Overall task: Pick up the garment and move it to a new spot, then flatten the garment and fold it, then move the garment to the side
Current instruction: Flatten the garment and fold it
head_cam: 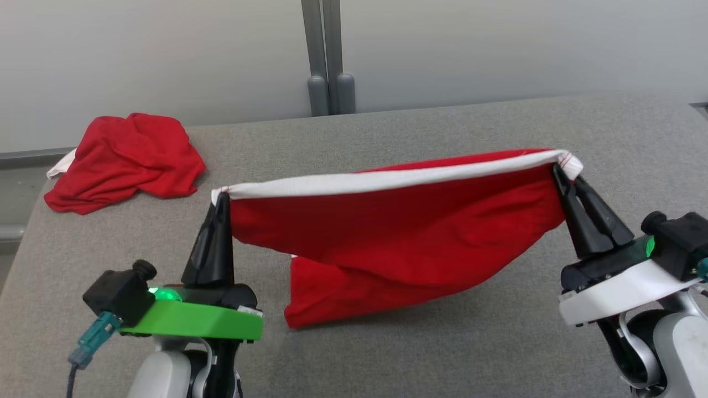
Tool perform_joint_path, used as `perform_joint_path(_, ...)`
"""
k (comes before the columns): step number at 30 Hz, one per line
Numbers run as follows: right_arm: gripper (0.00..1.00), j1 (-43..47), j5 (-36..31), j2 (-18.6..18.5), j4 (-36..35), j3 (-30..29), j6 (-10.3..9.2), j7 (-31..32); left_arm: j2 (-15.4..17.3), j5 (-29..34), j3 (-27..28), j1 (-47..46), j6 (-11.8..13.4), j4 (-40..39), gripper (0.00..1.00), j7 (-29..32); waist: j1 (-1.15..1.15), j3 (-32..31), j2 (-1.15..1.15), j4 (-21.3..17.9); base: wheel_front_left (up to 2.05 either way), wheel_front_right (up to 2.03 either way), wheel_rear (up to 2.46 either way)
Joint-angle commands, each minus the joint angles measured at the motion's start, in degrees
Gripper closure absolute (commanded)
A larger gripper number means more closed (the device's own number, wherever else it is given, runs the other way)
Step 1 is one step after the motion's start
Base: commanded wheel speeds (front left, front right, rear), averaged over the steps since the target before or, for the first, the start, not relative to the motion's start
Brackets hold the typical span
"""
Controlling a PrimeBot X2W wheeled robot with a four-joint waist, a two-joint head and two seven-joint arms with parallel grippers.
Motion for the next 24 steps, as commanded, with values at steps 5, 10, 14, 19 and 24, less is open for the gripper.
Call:
perform_joint_path(5,1.00,-3.0,-1.4,-2.0,-8.0,-1.2,-0.06,1.5,2.3,1.8,0.6,-2.0,1.9,-14.0,1.00,2.2,0.00,-1.3,0.00,-0.7,0.00,0.00,0.00)
perform_joint_path(10,1.00,-4.8,-1.9,-3.6,-11.1,-1.4,-0.06,4.7,4.4,3.0,1.3,-4.8,3.3,-21.9,1.00,6.3,0.00,-0.8,0.00,-1.1,0.00,0.00,0.00)
perform_joint_path(14,1.00,-7.9,-0.6,-4.7,-8.7,0.3,-0.06,5.9,6.7,3.9,2.2,-8.8,3.8,-21.7,1.00,9.4,0.00,0.8,0.00,-1.5,0.00,0.00,0.00)
perform_joint_path(19,1.00,-17.7,-0.3,-6.2,-0.3,4.9,-0.06,5.1,9.1,5.0,3.3,-17.9,2.8,-16.5,1.00,11.7,0.00,6.4,0.00,-2.2,0.00,0.00,0.00)
perform_joint_path(24,1.00,-34.7,-0.7,-3.2,13.5,9.8,-0.07,1.2,11.3,7.1,4.0,-32.5,1.3,-6.5,1.00,11.5,0.00,14.0,0.00,-3.2,0.00,0.00,0.00)
